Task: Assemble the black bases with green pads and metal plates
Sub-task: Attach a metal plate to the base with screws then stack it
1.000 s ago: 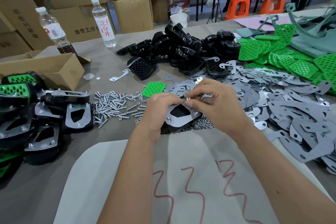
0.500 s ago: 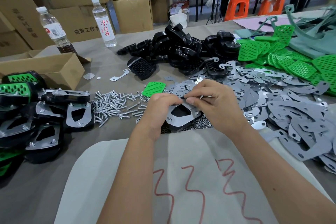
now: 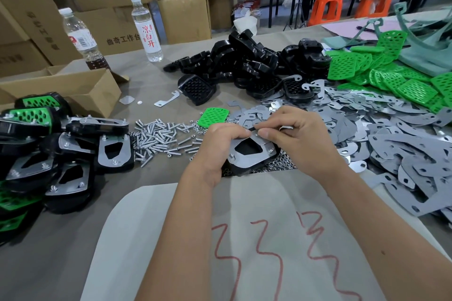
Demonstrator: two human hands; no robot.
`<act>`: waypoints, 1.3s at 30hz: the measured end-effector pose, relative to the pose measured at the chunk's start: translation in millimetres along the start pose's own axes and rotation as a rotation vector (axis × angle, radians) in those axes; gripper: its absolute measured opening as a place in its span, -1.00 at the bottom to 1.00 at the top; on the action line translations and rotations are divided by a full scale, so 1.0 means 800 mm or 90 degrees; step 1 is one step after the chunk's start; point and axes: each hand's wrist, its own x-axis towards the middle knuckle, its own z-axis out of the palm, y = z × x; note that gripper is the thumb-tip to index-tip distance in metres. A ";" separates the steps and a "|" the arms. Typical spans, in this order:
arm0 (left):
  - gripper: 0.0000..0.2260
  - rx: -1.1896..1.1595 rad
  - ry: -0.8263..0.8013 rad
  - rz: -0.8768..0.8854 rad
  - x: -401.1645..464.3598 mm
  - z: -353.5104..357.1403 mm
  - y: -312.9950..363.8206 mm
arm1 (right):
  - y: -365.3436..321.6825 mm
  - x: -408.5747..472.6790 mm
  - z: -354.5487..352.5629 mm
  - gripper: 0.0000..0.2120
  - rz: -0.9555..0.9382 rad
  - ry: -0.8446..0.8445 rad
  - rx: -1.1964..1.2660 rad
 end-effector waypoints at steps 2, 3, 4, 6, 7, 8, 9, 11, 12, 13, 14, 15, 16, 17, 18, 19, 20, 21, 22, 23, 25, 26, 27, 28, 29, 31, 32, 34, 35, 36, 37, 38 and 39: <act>-0.95 0.009 -0.008 0.014 0.000 0.001 0.000 | -0.001 -0.002 0.004 -0.89 -0.002 0.040 -0.003; -0.95 0.010 -0.011 0.018 0.000 0.001 -0.001 | -0.002 -0.003 0.006 -0.90 -0.001 0.058 -0.001; -0.94 0.010 -0.014 0.020 0.000 0.001 -0.002 | -0.002 -0.004 0.008 -0.90 0.005 0.067 0.007; -0.93 0.008 -0.014 0.023 -0.001 0.001 -0.002 | -0.003 -0.004 0.011 -0.90 0.020 0.063 0.045; -0.93 0.004 -0.010 0.021 0.000 0.002 -0.002 | -0.003 -0.004 0.011 -0.90 0.026 0.054 0.060; -0.93 0.001 -0.005 0.018 0.000 0.002 -0.002 | -0.004 -0.004 0.011 -0.92 0.029 0.046 0.062; -0.93 -0.003 0.001 0.015 0.001 0.002 -0.002 | -0.004 -0.004 0.010 -0.93 0.027 0.040 0.052; -0.96 -0.007 0.008 0.011 0.002 0.003 -0.002 | -0.004 -0.003 0.008 -0.94 0.022 0.036 0.040; -0.97 -0.005 0.008 0.009 0.002 0.003 -0.002 | -0.004 -0.003 0.007 -0.94 0.021 0.038 0.044; -0.97 -0.003 0.009 0.006 0.003 0.003 -0.002 | -0.003 -0.003 0.007 -0.94 0.021 0.039 0.051; -0.96 -0.001 0.011 0.002 0.003 0.003 -0.002 | -0.003 -0.004 0.007 -0.94 0.022 0.038 0.060; -0.93 0.002 0.013 0.001 0.003 0.004 -0.002 | -0.003 -0.004 0.006 -0.93 0.026 0.035 0.070; -0.88 0.009 0.014 0.004 0.003 0.004 -0.002 | -0.003 -0.004 0.005 -0.93 0.032 0.028 0.077; -0.83 0.018 0.013 0.008 0.003 0.005 -0.002 | -0.002 -0.004 0.005 -0.92 0.039 0.015 0.080; -0.79 0.026 0.011 0.011 0.002 0.005 -0.001 | -0.001 -0.004 0.003 -0.92 0.045 -0.002 0.082; -0.78 0.025 0.011 0.010 0.001 0.006 -0.001 | -0.001 -0.003 0.002 -0.91 0.051 -0.016 0.085; -0.78 0.020 0.013 0.007 0.001 0.006 -0.001 | 0.000 -0.003 -0.001 -0.90 0.056 -0.025 0.088; -0.80 0.015 0.013 0.002 0.001 0.006 -0.001 | 0.001 -0.002 -0.002 -0.89 0.060 -0.028 0.087; -0.80 0.013 0.012 -0.002 0.001 0.006 0.000 | 0.002 -0.002 -0.003 -0.87 0.062 -0.025 0.082; -0.81 0.010 0.010 -0.004 0.000 0.006 0.000 | 0.002 -0.001 -0.004 -0.86 0.061 -0.017 0.072; -0.88 0.006 0.006 -0.010 0.000 0.006 0.000 | 0.002 -0.002 -0.003 -0.86 0.050 0.005 0.052; -0.93 0.004 0.006 -0.009 0.001 0.005 0.001 | 0.003 -0.002 -0.001 -0.87 0.043 0.012 0.044; -0.97 0.004 0.009 -0.008 0.000 0.005 0.001 | 0.003 -0.002 0.000 -0.87 0.041 0.015 0.036; -0.96 0.005 0.012 -0.005 0.000 0.004 0.001 | 0.003 -0.002 0.000 -0.87 0.040 0.017 0.029; -0.95 0.006 0.010 -0.002 0.000 0.003 0.000 | 0.004 -0.002 0.001 -0.87 0.037 0.021 0.025; -0.94 0.001 0.002 -0.003 -0.001 0.003 0.000 | 0.003 -0.004 0.002 -0.86 0.025 0.038 0.009; -0.94 -0.002 0.002 -0.003 -0.001 0.004 0.000 | 0.002 -0.005 0.003 -0.86 0.016 0.051 -0.004; -0.95 -0.006 0.012 -0.003 -0.001 0.004 0.000 | 0.001 -0.007 0.006 -0.87 -0.005 0.078 -0.037; -0.96 -0.006 0.019 -0.002 -0.001 0.005 0.000 | 0.000 -0.007 0.007 -0.88 -0.019 0.090 -0.058; -0.96 -0.006 0.025 -0.003 -0.001 0.005 0.000 | 0.000 -0.007 0.008 -0.90 -0.036 0.097 -0.083; -0.95 -0.006 0.029 -0.003 0.000 0.005 0.000 | 0.001 -0.007 0.009 -0.93 -0.056 0.099 -0.111; -0.94 -0.004 0.031 -0.002 -0.001 0.005 0.000 | 0.000 -0.006 0.009 -0.95 -0.078 0.097 -0.140; -0.93 -0.003 0.026 -0.001 -0.001 0.005 -0.001 | 0.000 -0.006 0.008 -0.95 -0.101 0.095 -0.171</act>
